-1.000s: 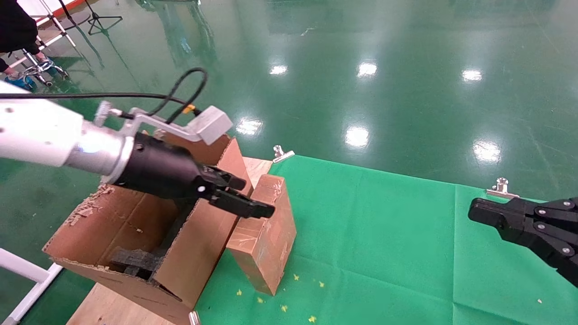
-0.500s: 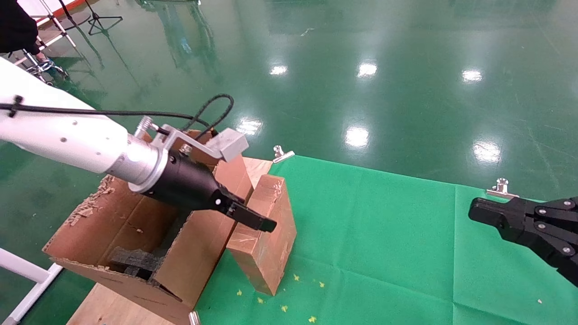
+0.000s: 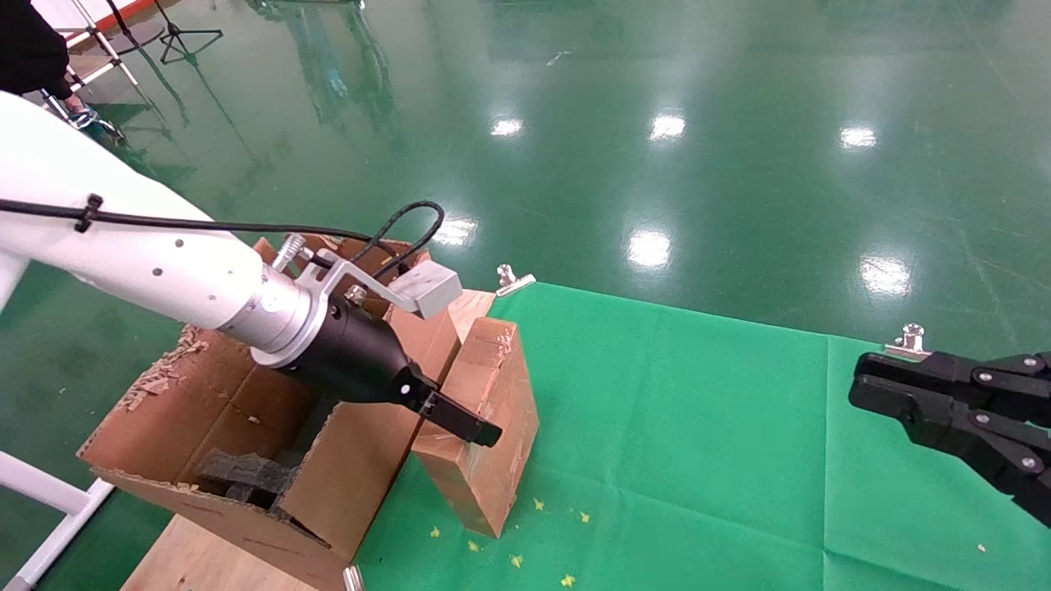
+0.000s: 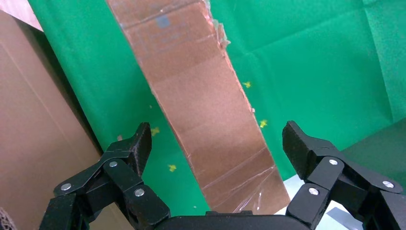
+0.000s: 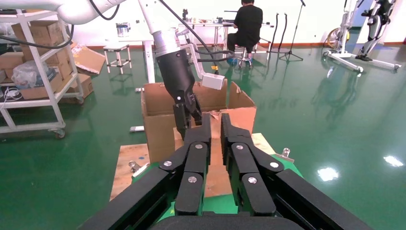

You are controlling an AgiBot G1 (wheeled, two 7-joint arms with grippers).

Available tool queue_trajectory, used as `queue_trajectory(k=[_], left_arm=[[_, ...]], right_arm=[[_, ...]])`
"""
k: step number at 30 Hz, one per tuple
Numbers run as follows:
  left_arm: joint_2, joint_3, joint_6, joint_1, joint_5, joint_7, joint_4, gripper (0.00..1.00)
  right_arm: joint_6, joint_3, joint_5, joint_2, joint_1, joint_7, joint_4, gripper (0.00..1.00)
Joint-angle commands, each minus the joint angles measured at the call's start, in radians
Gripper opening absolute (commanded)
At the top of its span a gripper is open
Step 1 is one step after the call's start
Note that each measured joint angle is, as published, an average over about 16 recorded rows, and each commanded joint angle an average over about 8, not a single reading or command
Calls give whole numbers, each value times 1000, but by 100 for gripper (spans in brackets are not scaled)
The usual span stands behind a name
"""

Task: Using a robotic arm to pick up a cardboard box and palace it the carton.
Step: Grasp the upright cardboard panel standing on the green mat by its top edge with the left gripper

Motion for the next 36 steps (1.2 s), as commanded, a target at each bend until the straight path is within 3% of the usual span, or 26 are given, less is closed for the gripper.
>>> queue_trajectory(k=[1, 36], left_arm=[[2, 6, 1, -1, 2, -1, 1, 0], [-5, -9, -5, -3, -7, 4, 2, 0]], right_arm=[[0, 0, 0, 0, 0, 0, 0, 100], [0, 0, 0, 0, 0, 0, 0, 100]])
